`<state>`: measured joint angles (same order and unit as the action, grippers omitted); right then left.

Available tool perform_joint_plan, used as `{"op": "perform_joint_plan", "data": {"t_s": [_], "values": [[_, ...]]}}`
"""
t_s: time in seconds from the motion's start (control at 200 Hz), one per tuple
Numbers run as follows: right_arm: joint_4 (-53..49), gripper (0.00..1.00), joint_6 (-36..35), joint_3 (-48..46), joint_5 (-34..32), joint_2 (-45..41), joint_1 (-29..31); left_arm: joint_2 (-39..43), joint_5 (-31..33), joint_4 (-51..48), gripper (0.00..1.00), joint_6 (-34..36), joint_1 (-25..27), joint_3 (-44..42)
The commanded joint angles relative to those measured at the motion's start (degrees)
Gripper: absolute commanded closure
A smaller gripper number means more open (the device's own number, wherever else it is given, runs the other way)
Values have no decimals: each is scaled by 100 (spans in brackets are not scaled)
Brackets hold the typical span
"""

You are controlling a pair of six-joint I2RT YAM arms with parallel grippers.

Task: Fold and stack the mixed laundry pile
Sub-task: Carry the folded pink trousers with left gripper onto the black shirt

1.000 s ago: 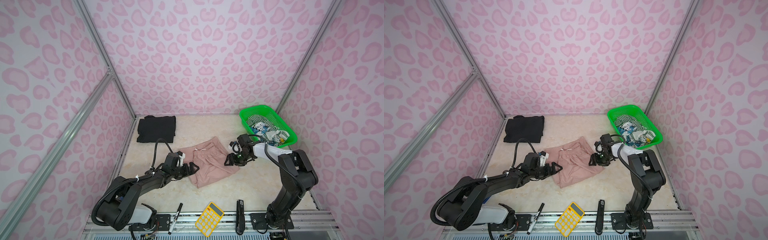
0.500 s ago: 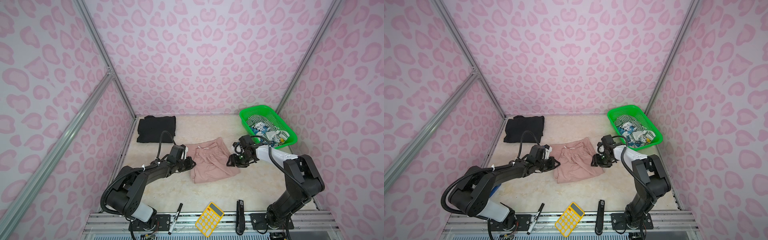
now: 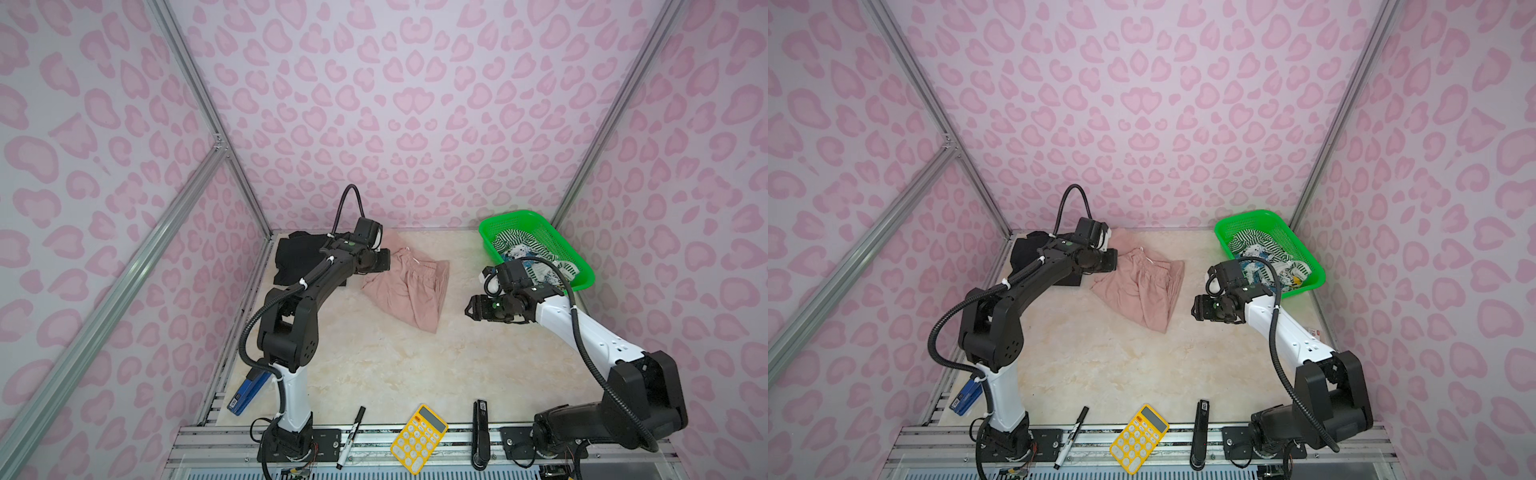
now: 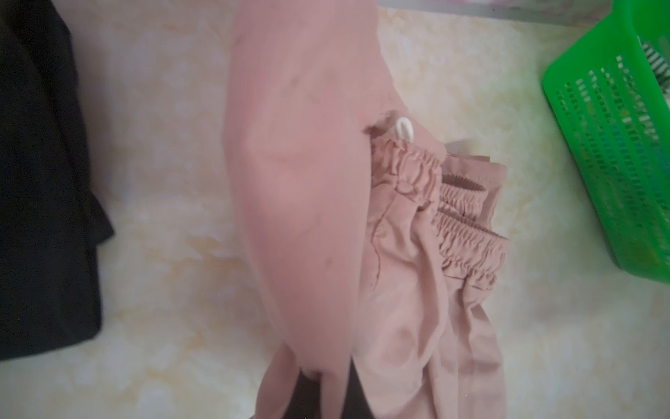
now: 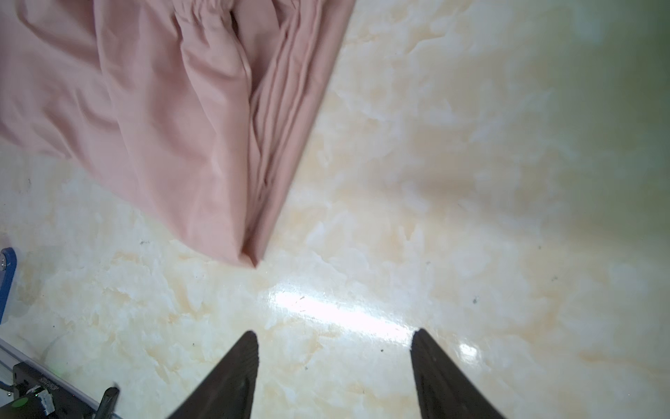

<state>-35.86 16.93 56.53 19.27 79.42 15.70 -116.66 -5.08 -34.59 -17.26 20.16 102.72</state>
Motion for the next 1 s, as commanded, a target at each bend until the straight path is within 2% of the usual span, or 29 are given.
{"op": "perform_joint_plan", "data": {"t_s": [0.0, 0.12, 0.215, 0.53, 0.74, 0.835, 0.995], "values": [[-139, 33, 8, -156, -134, -213, -50, -547, 465, -1385, 97, 569, -287, 1319], [-90, 33, 36, -360, -136, -475, -116, -1116, 665, -2214, 97, 859, -625, 2801], [-45, 32, 36, -464, -147, -647, -162, -1273, 748, -2438, 97, 928, -931, 3421], [91, 31, 19, -488, -60, -1075, -287, -1025, 801, -2370, 97, 1414, -1666, 3559], [278, 31, 62, -477, 160, -1052, -305, -1248, 820, -2709, 97, 2083, -1769, 4345], [307, 31, 104, -468, 225, -994, -300, -1137, 1006, -2582, 97, 2295, -1793, 4362], [342, 31, 149, -429, 331, -989, -301, -1097, 917, -2464, 97, 2338, -2083, 4086]]}}
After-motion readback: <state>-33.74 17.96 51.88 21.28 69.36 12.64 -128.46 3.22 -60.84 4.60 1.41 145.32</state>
